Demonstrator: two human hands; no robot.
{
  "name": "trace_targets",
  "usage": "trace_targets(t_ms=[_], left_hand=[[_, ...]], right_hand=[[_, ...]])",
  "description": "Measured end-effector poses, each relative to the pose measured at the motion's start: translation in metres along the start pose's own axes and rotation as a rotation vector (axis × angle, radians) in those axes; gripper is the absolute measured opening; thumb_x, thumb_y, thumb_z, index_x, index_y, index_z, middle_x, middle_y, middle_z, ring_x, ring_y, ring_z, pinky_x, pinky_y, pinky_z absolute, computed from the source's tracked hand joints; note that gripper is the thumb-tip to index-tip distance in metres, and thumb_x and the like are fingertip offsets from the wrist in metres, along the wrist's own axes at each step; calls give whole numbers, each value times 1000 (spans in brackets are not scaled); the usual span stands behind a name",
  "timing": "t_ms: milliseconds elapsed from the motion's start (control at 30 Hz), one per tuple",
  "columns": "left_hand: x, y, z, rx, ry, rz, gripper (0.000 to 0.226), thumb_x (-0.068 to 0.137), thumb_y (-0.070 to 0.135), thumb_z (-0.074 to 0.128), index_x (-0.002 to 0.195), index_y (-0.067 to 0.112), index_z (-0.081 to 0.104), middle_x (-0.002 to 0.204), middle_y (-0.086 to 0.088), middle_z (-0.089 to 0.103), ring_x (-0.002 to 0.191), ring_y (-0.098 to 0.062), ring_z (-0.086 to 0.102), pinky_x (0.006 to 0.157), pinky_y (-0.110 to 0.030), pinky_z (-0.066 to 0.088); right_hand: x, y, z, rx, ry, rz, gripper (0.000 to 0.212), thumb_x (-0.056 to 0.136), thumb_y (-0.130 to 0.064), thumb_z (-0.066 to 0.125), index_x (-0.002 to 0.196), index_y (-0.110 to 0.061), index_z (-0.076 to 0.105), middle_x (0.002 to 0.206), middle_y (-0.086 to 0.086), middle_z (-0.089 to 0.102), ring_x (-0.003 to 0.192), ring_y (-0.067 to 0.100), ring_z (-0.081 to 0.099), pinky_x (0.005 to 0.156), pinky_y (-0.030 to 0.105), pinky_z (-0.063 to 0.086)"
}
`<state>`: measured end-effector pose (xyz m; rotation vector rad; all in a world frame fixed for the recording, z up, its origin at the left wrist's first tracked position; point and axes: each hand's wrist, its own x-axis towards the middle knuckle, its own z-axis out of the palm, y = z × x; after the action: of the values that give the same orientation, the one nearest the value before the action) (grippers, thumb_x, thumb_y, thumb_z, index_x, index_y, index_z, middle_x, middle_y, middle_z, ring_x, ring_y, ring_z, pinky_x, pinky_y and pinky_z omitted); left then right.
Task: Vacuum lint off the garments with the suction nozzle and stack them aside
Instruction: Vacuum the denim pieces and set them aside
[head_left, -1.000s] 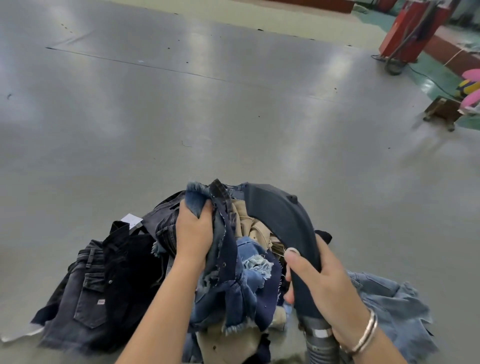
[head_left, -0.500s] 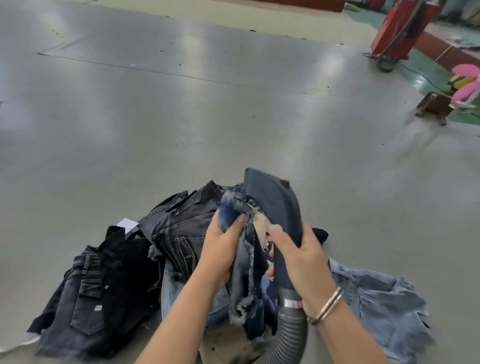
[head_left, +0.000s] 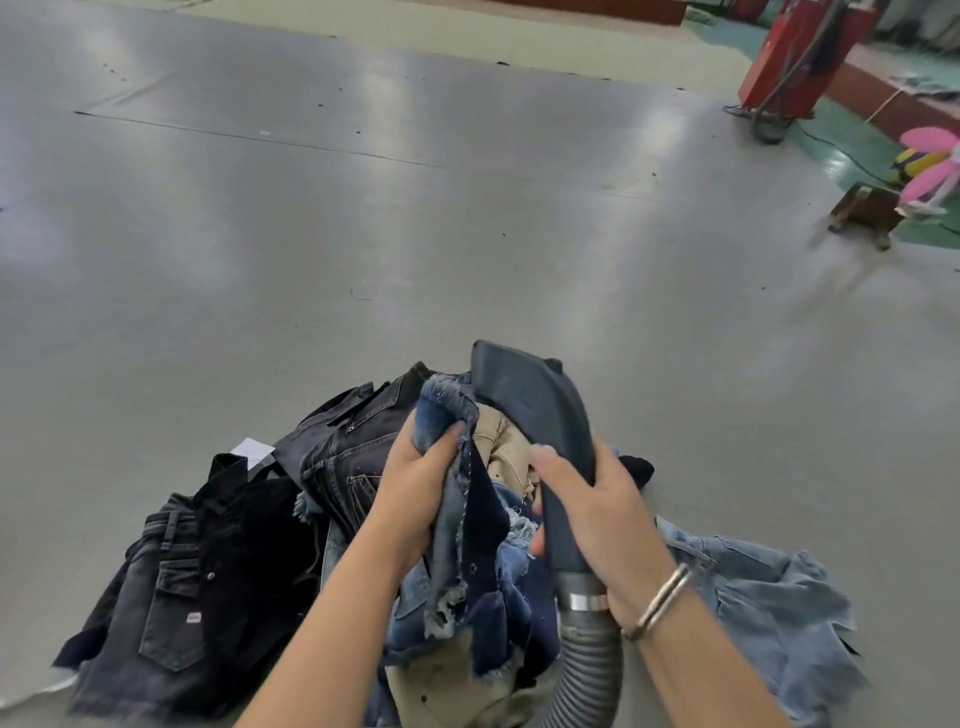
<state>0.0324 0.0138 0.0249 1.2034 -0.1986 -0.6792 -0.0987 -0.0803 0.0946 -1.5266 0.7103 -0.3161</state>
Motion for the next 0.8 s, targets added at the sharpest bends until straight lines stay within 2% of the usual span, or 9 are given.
trace_targets(t_ms=[67,133,267,367,467,533,600,700,800], left_hand=[[1,4,-5,-109,-17,-34,6,79,27,70,81,22,72,74,-3,70,64,-14,68,55,-23,52],[3,7,-10,-206,-31,-50,12,78,32,72,69,24,70,65,0,64,55,-10,61,51,-21,50],[6,3,-9,-65,-17,-16,25,92,29,58,72,26,74,68,2,67,59,-10,63,55,-22,50],[2,0,-3,-43,-72,-18,28,85,25,63,58,22,64,53,4,54,47,-8,49,50,-22,40],[1,2,-4,-111,-127,-31,26,82,24,64,61,16,50,52,1,42,43,-10,37,43,-18,35],[2,4,-8,-135,-137,-27,27,83,24,60,60,15,48,53,0,39,45,-11,34,44,-19,32],[3,5,-7,-142,-137,-17,26,83,21,61,58,18,53,52,1,41,45,-10,36,45,-19,32],[1,1,-1,-100,-127,-26,27,80,19,59,54,22,56,50,2,44,44,-9,37,46,-21,33],[0,-1,-2,-84,-117,-37,28,84,22,61,57,18,53,51,1,44,44,-10,37,45,-20,34]], right_hand=[[-3,-4,-10,17,-12,3,11,86,-34,63,92,-25,60,60,5,59,44,22,58,43,27,49],[-13,-3,-19,41,-92,27,10,79,-42,66,84,-35,62,61,6,61,45,24,59,44,27,50],[-26,2,-17,7,-210,93,35,68,-52,67,97,-34,59,63,4,63,46,26,59,45,27,49],[-14,0,-10,35,-145,86,18,83,-36,65,96,-26,59,64,6,61,45,25,57,44,29,50],[-8,-6,-18,97,-97,71,5,83,-34,65,82,-31,63,66,10,59,44,25,55,44,30,50],[-15,-5,-27,108,-122,83,11,78,-43,69,76,-35,64,66,9,61,45,26,57,46,30,51],[-23,1,-29,79,-178,104,16,77,-48,72,80,-35,63,66,8,63,47,28,59,47,30,50],[-23,6,-23,69,-203,123,19,73,-49,74,81,-36,62,65,7,63,48,28,59,48,30,50],[-15,3,-16,74,-159,112,9,80,-41,66,79,-33,62,67,8,62,48,27,58,48,32,51]])
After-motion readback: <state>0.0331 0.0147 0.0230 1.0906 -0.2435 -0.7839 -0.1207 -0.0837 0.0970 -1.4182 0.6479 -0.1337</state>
